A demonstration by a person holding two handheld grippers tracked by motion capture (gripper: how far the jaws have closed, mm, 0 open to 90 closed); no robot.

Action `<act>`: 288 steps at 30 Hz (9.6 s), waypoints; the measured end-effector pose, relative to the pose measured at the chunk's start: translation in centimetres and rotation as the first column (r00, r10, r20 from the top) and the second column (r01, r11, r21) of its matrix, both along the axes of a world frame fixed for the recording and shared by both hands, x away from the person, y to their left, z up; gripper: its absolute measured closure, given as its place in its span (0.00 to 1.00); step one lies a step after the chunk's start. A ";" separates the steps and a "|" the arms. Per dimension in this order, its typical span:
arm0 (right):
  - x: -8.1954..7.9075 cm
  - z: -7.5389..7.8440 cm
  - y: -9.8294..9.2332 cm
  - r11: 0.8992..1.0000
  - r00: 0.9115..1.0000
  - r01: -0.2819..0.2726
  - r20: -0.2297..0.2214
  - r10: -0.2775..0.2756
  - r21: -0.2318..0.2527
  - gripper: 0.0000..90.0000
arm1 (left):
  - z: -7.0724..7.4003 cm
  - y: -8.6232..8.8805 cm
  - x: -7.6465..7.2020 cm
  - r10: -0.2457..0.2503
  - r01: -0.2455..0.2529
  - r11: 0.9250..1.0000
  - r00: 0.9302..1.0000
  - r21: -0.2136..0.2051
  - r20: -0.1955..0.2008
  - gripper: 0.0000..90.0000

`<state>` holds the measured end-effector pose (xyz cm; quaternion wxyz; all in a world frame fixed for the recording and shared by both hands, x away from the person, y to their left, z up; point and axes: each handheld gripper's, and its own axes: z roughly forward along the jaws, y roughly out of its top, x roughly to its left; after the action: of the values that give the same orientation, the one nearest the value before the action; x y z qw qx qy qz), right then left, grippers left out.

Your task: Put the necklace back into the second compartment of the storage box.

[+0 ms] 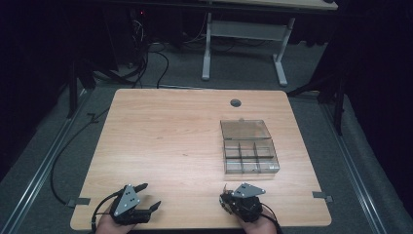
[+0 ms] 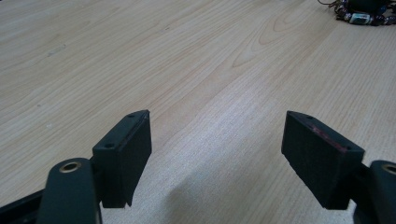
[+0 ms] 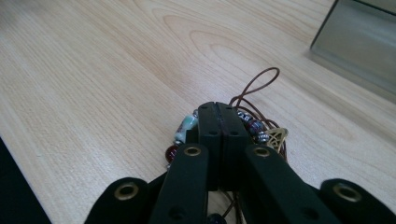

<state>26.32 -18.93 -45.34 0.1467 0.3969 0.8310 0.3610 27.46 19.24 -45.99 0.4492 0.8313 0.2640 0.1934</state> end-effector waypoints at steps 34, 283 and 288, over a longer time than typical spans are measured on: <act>-0.3 0.2 -6.1 0.980 0.979 0.201 -0.008 -0.201 -0.001 1.00 | 0.0 -0.1 0.0 0.000 0.000 1.000 1.000 0.006 -0.004 0.27; 9.1 13.1 -5.4 0.920 0.877 0.033 -0.430 -0.214 -0.391 0.91 | 0.0 -0.1 -0.2 -0.067 0.067 0.998 0.998 0.009 0.003 0.28; 10.4 13.9 -5.2 0.919 0.885 0.045 -0.411 -0.217 -0.391 0.91 | 0.0 -0.1 -0.2 -0.068 0.068 0.998 0.998 0.009 0.003 0.28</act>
<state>36.68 -24.09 -31.40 0.0489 0.4903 0.8659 0.0862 27.27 19.14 -45.99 0.4521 0.8415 0.2340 0.1808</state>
